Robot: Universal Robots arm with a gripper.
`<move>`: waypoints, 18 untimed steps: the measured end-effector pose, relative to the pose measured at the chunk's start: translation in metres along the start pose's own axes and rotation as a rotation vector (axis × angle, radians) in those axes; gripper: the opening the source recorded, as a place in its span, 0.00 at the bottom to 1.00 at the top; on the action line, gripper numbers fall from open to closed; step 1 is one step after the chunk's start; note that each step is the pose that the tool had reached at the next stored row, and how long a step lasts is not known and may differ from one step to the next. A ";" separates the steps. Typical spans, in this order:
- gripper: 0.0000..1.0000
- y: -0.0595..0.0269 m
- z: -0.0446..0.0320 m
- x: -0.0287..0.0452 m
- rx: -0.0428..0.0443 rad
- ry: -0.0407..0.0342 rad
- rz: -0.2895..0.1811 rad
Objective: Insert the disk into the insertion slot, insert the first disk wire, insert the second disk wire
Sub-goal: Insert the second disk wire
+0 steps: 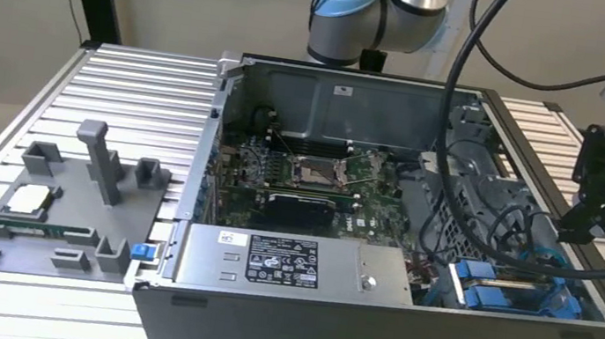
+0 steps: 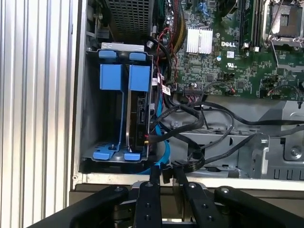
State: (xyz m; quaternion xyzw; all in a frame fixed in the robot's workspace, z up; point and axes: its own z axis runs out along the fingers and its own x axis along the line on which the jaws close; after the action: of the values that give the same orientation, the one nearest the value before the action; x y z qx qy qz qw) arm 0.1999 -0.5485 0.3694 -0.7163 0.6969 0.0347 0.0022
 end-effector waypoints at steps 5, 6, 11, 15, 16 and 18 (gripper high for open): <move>1.00 0.0000 0.0009 0.0000 0.0000 -0.0002 0.000; 1.00 0.0002 0.0011 0.0000 0.0000 -0.0002 0.000; 0.00 0.0009 0.0016 0.0000 0.0000 -0.0003 0.000; 0.00 0.0011 0.0016 0.0000 0.0000 -0.0002 0.000; 0.00 0.0011 0.0016 0.0000 0.0000 -0.0002 0.000; 0.00 0.0015 0.0016 0.0000 0.0000 -0.0003 0.000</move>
State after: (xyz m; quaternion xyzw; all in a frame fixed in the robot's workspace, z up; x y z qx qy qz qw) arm 0.1983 -0.5484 0.3678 -0.7162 0.6970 0.0348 0.0023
